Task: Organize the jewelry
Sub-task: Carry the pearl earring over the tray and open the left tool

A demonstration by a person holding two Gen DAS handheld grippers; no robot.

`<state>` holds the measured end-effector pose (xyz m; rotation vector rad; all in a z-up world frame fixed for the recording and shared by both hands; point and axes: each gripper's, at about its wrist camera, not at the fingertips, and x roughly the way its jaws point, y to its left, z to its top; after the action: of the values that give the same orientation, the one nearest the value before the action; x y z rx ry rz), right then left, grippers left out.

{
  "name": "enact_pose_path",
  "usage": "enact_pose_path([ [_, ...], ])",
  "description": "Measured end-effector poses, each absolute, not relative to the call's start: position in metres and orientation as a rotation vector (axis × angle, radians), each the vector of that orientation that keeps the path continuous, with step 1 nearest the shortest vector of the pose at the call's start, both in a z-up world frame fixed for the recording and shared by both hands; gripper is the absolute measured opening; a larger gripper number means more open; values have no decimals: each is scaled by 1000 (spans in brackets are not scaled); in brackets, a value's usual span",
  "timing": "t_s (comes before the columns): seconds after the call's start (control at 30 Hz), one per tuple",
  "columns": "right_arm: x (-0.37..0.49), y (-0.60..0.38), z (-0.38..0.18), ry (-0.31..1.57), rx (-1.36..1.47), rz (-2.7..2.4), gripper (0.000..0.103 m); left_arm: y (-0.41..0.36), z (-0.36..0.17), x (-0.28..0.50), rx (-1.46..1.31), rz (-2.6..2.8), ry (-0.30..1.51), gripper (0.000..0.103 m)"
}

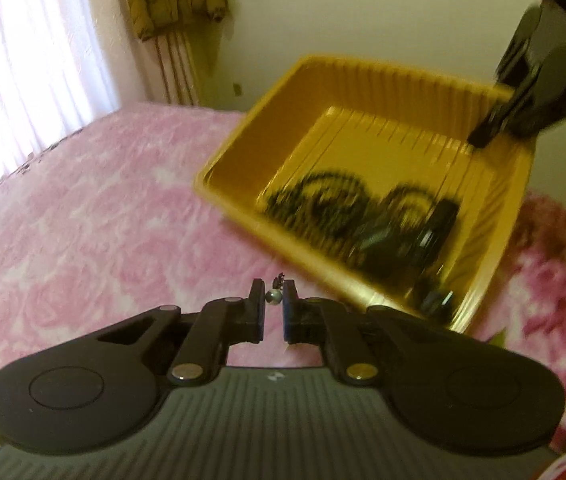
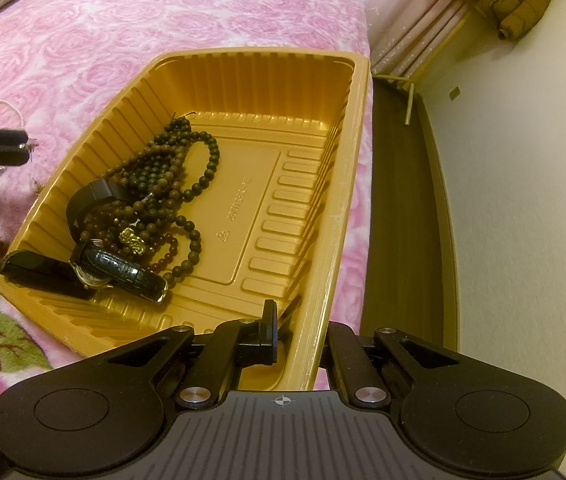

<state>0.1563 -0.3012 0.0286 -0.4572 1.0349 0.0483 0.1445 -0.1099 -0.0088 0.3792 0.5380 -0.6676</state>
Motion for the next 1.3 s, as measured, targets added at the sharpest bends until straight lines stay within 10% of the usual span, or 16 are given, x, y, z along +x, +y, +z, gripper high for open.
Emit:
enact_pose_path([
  [1.07, 156, -302, 30, 1036, -457, 48, 5, -192, 20, 130, 356, -849, 498, 7],
  [1.13, 156, -301, 30, 1035, -458, 48, 5, -193, 19, 131, 359, -857, 514, 9],
  [1.2, 156, -302, 30, 1035, -457, 48, 5, -192, 19, 131, 355, -860, 507, 34],
  [1.3, 156, -302, 30, 1035, -457, 49, 5, -184, 17, 129, 346, -838, 489, 35],
])
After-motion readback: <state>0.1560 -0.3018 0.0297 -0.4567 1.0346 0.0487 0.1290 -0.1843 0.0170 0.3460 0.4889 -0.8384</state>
